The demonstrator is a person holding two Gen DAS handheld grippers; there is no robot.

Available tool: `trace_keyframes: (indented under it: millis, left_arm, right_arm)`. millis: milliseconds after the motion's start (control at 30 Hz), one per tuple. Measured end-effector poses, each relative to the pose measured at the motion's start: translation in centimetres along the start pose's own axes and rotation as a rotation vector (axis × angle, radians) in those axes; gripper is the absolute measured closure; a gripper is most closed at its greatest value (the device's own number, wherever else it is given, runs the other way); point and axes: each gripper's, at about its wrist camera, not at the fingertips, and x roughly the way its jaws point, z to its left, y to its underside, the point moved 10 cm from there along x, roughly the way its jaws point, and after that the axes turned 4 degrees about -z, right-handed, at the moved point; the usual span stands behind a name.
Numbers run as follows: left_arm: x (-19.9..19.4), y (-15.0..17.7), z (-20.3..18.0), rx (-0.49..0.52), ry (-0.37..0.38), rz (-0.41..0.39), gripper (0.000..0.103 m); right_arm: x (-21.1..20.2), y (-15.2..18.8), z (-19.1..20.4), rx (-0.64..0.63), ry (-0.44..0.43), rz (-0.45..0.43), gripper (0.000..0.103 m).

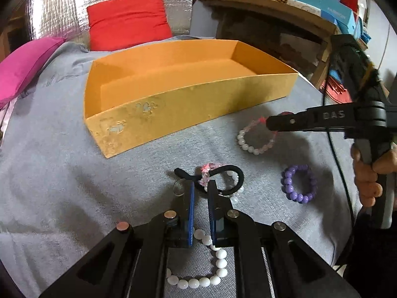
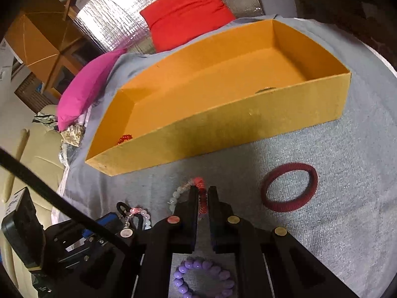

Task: Organize jewelry
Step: 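Carry the pink bracelet and black clip into the orange box and open both grippers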

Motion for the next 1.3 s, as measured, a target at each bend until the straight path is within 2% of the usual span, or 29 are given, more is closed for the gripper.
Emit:
trace_keyframes:
  millis: [100,167,233,400,433,467,500,567,633,767,967,1133,1300]
  left_arm:
    - [-0.2,0.1,0.7,-0.014,-0.023,0.005,0.089]
    - [-0.3,-0.2,1.6,-0.06,-0.018,0.002,0.078]
    - [0.0,-0.7,2.3,-0.126,0.006,-0.004,0.07]
    - [1.8,-1.2,3.6,-0.254,0.034,0.024,0.07]
    - [2.3,-1.1,3.7,-0.277,0.041,0.038,0.071]
    - [2.6,-1.0,3.6,-0.289,0.044,0.044,0.085]
    - [2.8,-0.9,3.4,-0.288,0.05,0.049,0.092]
    - [2.8,-1.0,2.6,-0.256,0.046,0.045,0.095]
    - [2.1,-1.5,2.3,-0.234,0.03,0.018,0.097]
    - [-1.2,-3.8,2.1,-0.231,0.046,-0.117,0.098]
    - [-5.6,-7.2,1.3,-0.223,0.082,-0.302,0.098]
    - [-6.4,-8.0,1.5,-0.227,0.081,-0.327,0.098]
    - [-6.1,-9.1,2.4,-0.244,0.066,-0.342,0.098]
  right_arm:
    - [0.3,0.3,-0.3,0.004,0.006,0.016,0.094]
    - [0.6,0.5,-0.4,0.003,0.013,0.022,0.094]
    - [0.9,0.7,-0.5,0.003,0.022,0.033,0.094]
    - [1.2,1.0,-0.4,-0.003,0.028,0.038,0.094]
    - [1.2,1.1,-0.4,-0.003,0.027,0.038,0.094]
    - [1.2,1.1,-0.4,-0.003,0.027,0.04,0.094]
    - [1.3,1.1,-0.4,-0.004,0.028,0.04,0.094]
    - [1.3,1.1,-0.3,-0.002,0.026,0.039,0.094]
    - [1.1,1.0,-0.3,-0.001,0.022,0.037,0.094]
    - [0.6,0.7,-0.1,-0.001,0.004,0.024,0.094]
    - [-1.4,-0.7,1.3,-0.017,-0.059,-0.075,0.094]
    - [-3.0,-1.7,2.2,-0.014,-0.127,-0.133,0.094]
    - [-5.5,-3.8,3.3,-0.025,-0.191,-0.231,0.094]
